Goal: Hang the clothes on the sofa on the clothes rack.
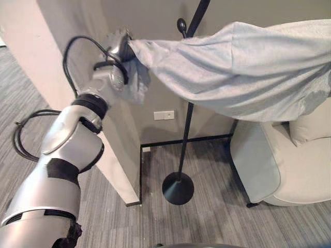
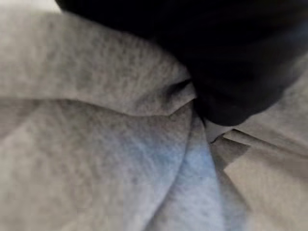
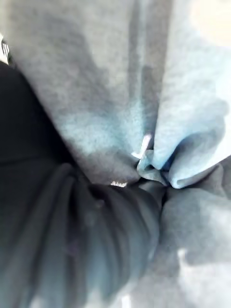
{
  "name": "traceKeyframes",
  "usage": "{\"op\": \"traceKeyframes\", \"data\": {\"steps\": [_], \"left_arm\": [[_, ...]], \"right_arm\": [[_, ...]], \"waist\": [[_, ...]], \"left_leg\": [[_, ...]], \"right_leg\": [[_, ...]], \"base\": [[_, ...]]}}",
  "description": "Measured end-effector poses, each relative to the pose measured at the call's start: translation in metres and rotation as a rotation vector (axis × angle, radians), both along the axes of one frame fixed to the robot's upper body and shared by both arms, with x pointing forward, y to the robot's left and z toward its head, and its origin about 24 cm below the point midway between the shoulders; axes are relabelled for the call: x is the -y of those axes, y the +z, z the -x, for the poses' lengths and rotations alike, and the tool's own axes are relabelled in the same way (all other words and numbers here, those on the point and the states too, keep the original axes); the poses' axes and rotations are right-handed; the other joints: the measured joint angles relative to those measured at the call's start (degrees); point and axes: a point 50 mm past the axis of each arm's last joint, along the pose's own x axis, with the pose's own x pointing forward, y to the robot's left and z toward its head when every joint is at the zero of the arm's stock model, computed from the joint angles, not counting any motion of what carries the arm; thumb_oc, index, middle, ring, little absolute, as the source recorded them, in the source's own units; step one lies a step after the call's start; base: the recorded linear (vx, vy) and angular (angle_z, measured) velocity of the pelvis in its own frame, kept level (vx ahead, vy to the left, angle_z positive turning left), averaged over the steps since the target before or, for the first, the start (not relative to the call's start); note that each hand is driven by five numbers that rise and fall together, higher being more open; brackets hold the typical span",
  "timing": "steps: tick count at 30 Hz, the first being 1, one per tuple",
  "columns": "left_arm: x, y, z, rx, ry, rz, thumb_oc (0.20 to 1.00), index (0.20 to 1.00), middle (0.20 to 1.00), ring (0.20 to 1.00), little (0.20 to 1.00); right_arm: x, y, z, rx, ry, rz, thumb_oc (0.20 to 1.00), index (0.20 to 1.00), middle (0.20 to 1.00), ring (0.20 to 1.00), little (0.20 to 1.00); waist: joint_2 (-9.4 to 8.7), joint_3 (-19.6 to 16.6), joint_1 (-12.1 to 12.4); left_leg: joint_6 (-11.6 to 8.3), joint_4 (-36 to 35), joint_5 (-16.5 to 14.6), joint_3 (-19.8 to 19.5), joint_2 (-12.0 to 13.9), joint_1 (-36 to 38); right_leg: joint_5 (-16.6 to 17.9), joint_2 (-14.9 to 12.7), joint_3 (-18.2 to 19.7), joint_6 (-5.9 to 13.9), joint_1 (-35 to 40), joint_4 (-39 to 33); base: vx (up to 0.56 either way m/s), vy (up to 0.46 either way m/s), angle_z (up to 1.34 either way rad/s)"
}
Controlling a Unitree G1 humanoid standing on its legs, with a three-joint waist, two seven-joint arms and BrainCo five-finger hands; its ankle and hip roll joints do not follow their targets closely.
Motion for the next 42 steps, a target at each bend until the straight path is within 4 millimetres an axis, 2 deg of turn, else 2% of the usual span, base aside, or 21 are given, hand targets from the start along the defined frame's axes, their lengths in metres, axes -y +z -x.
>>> {"op": "traceKeyframes", "data": {"steps": [1,2,3,4,5,7,9,10,13,15,16,18,19,23,29,30,31,33,36,38,42], "left_arm": [[0.006,0.006,0.0,0.016,-0.017,-0.021,0.2,0.2,0.2,0.2,0.2],[0.012,0.018,0.001,0.043,-0.027,-0.052,0.2,0.2,0.2,0.2,0.2],[0.016,0.029,0.003,0.083,-0.036,-0.06,0.2,0.2,0.2,0.2,0.2],[0.021,0.034,0.003,0.102,-0.042,-0.06,0.2,0.2,0.2,0.2,0.2],[0.023,0.034,0.003,0.107,-0.054,-0.068,0.2,0.2,0.2,0.2,0.2],[0.028,0.025,0.0,0.081,-0.047,-0.083,0.2,0.2,0.2,0.2,0.2],[0.014,0.006,-0.003,0.027,-0.004,-0.081,0.2,0.2,0.2,0.2,0.2],[0.004,-0.005,-0.003,-0.002,0.021,-0.062,0.2,0.2,0.2,0.2,0.2],[0.004,-0.024,-0.004,-0.043,0.022,-0.066,0.2,0.2,0.2,0.2,0.2],[-0.002,-0.043,-0.003,-0.077,0.031,-0.032,0.2,0.2,0.2,0.2,0.2],[-0.001,-0.046,-0.003,-0.083,0.029,-0.031,0.2,0.2,0.2,0.2,0.2],[-0.01,-0.064,-0.001,-0.118,0.045,0.021,0.2,0.2,0.2,0.2,0.2],[-0.018,-0.097,0.003,-0.196,0.075,0.083,0.2,0.2,0.2,0.2,0.2],[-0.02,-0.157,0.016,-0.344,0.092,0.137,0.2,0.2,0.2,0.2,0.2],[-0.028,-0.229,0.054,-0.472,0.119,0.303,0.2,0.2,0.2,0.2,0.2],[-0.02,-0.238,0.065,-0.47,0.077,0.359,0.2,0.2,0.2,0.2,0.2],[-0.008,-0.257,0.101,-0.429,0.005,0.527,0.2,0.2,0.2,0.2,0.2],[-0.011,-0.309,0.16,-0.579,0.052,0.609,0.2,0.2,0.2,0.2,0.2],[-0.009,-0.311,0.183,-0.543,0.063,0.735,0.2,0.2,0.2,0.2,0.2],[-0.006,-0.313,0.172,-0.572,0.054,0.74,0.2,0.2,0.2,0.2,0.2],[0.004,-0.312,0.168,-0.577,0.028,0.819,0.2,0.2,0.2,0.2,0.2]], "right_arm": [[0.006,0.006,0.006,0.02,-0.016,-0.01,0.2,0.2,0.2,0.2,0.2],[0.013,0.018,0.014,0.053,-0.035,-0.001,0.2,0.2,0.2,0.2,0.2],[0.018,0.012,0.017,0.043,-0.047,0.002,0.2,0.2,0.2,0.2,0.2],[0.023,0.011,0.022,0.042,-0.066,-0.001,0.2,0.2,0.2,0.2,0.2],[0.029,0.013,0.028,0.058,-0.08,-0.015,0.2,0.2,0.2,0.2,0.2],[0.036,-0.009,0.031,0.015,-0.087,-0.046,0.2,0.2,0.2,0.2,0.2],[0.042,-0.033,0.036,-0.02,-0.085,-0.065,0.2,0.2,0.2,0.2,0.2],[0.047,-0.043,0.041,-0.047,-0.109,-0.088,0.2,0.2,0.2,0.2,0.2],[0.047,-0.049,0.04,-0.075,-0.115,-0.085,0.2,0.2,0.2,0.2,0.2],[0.03,-0.041,0.025,-0.038,-0.025,-0.047,0.2,0.2,0.2,0.2,0.2],[0.027,-0.039,0.023,-0.034,-0.007,-0.035,0.2,0.2,0.2,0.2,0.2],[0.011,-0.05,0.01,-0.033,0.056,-0.04,0.2,0.2,0.2,0.2,0.2],[0.001,-0.073,0.004,-0.093,0.097,-0.044,0.2,0.2,0.2,0.2,0.2],[-0.006,-0.096,0.004,-0.108,0.133,-0.056,0.2,0.2,0.2,0.2,0.2],[-0.058,-0.112,0.013,0.062,0.342,0.0,0.2,0.2,0.2,0.2,0.2],[-0.061,-0.117,0.024,0.09,0.344,0.004,0.2,0.2,0.2,0.2,0.2],[-0.072,-0.131,0.063,0.211,0.362,-0.015,0.2,0.2,0.2,0.2,0.2],[-0.075,-0.168,0.086,0.143,0.317,-0.058,0.2,0.2,0.2,0.2,0.2],[-0.112,-0.189,0.095,0.209,0.368,-0.176,0.2,0.2,0.2,0.2,0.2],[-0.119,-0.214,0.081,0.075,0.411,-0.196,0.2,0.2,0.2,0.2,0.2],[-0.137,-0.256,0.081,-0.055,0.417,-0.301,0.2,0.2,0.2,0.2,0.2]], "waist": [[1.14,-0.02,-0.26],[4.51,0.09,-0.3],[2.74,0.21,-0.07],[2.96,0.32,-0.81],[4.35,0.77,-1.47],[4.31,0.77,-2.11],[3.95,0.69,-3.37],[2.68,1.37,-5.11],[-0.41,-1.52,-5.3],[2.82,-4.1,-5.12],[3.03,-4.11,-5.08],[3.17,-3.96,-5.09],[2.23,-3.45,-5.51],[2.4,-2.7,-5.79],[3.48,-0.45,-5.31],[3.86,0.51,-4.28],[4.24,0.95,-2.95],[4.41,1.35,-1.47],[3.38,1.2,0.59],[2.8,1.01,1.05],[2.87,-0.66,0.6]], "left_leg": [[-0.32,-4.39,1.33,-1.46,-0.53,1.65],[0.72,-6.23,1.18,-1.83,1.73,2.41],[2.0,-6.98,0.45,-3.08,-0.51,4.2],[3.33,-8.32,-0.08,-4.43,-1.64,5.24],[2.73,-8.7,0.79,-4.84,-1.54,5.4],[1.72,-9.33,0.15,-6.6,-1.31,6.31],[0.47,-10.19,-1.07,-8.78,-0.76,7.49],[0.01,-11.78,-0.69,-9.95,-1.14,9.49],[-2.36,-12.07,-3.94,-12.55,-1.37,12.19],[-4.71,-11.29,-4.76,-12.25,2.73,12.04],[-4.78,-11.1,-4.69,-12.23,3.38,11.46],[-6.37,-9.82,-3.69,-12.07,5.24,10.78],[-8.13,-8.4,-4.22,-12.33,6.3,10.3],[-9.49,-8.82,-3.24,-12.31,7.76,7.91],[-9.56,-11.25,-3.28,-12.51,8.31,8.44],[-9.55,-11.66,-3.28,-12.67,8.41,8.41],[-9.55,-11.68,-3.27,-13.03,8.56,9.35],[-9.56,-11.72,-3.96,-14.42,8.86,9.69],[-8.68,-11.68,-4.75,-15.75,8.68,9.51],[-8.04,-11.6,-4.06,-16.18,8.03,8.81],[-8.59,-11.47,-3.23,-16.89,7.2,8.92]], "right_leg": [[-0.22,-0.44,-1.43,0.26,0.04,2.07],[-0.9,1.21,-2.35,1.41,0.7,3.25],[-5.11,-1.17,-2.06,0.95,0.36,5.77],[-7.46,-2.2,-1.61,-0.95,-0.13,5.28],[-7.19,-2.61,-0.75,-0.88,-1.17,-0.72],[-3.45,-3.44,0.91,-0.51,-3.2,-12.21],[3.29,-1.45,9.66,2.31,-5.0,-24.16],[8.19,-2.06,10.89,1.91,-5.89,-25.89],[12.1,-1.53,10.58,0.02,-5.08,-22.75],[14.64,2.74,8.43,-1.17,-3.48,-26.19],[16.28,3.63,8.21,-3.64,-2.87,-27.77],[15.5,5.42,7.69,-5.29,-2.45,-28.53],[14.87,6.02,7.43,-6.29,-1.57,-28.53],[14.18,7.39,5.57,-6.8,-2.76,-28.53],[14.15,7.78,4.85,-6.57,-3.0,-28.54],[14.14,7.95,4.34,-6.14,-2.92,-28.55],[13.85,7.83,4.33,-6.14,-2.06,-28.56],[12.87,7.64,2.67,-5.51,-0.94,-28.57],[12.89,7.26,2.38,-5.51,-0.58,-28.59],[12.96,6.26,2.4,-5.41,-0.79,-28.59],[13.85,5.72,2.83,-4.38,-0.86,-28.59]], "base": [[0.07,-0.014,0.38],[0.07,-0.05,0.22],[0.07,-0.076,0.34],[0.1,-0.12,0.46],[0.17,-0.174,0.6],[0.3,-0.204,0.4],[0.22,-0.137,0.53],[0.21,-0.166,0.81],[0.2,-0.166,0.44],[0.16,-0.108,0.0],[0.2,-0.187,-0.07],[0.14,-0.181,-0.02],[0.08,-0.155,0.09],[0.06,-0.088,0.2],[0.03,-0.055,0.07],[0.02,-0.06,0.13],[0.03,-0.028,0.11],[0.0,-0.001,0.31],[-0.04,0.051,0.21],[-0.05,0.049,0.22],[-0.05,0.047,0.02]]}}
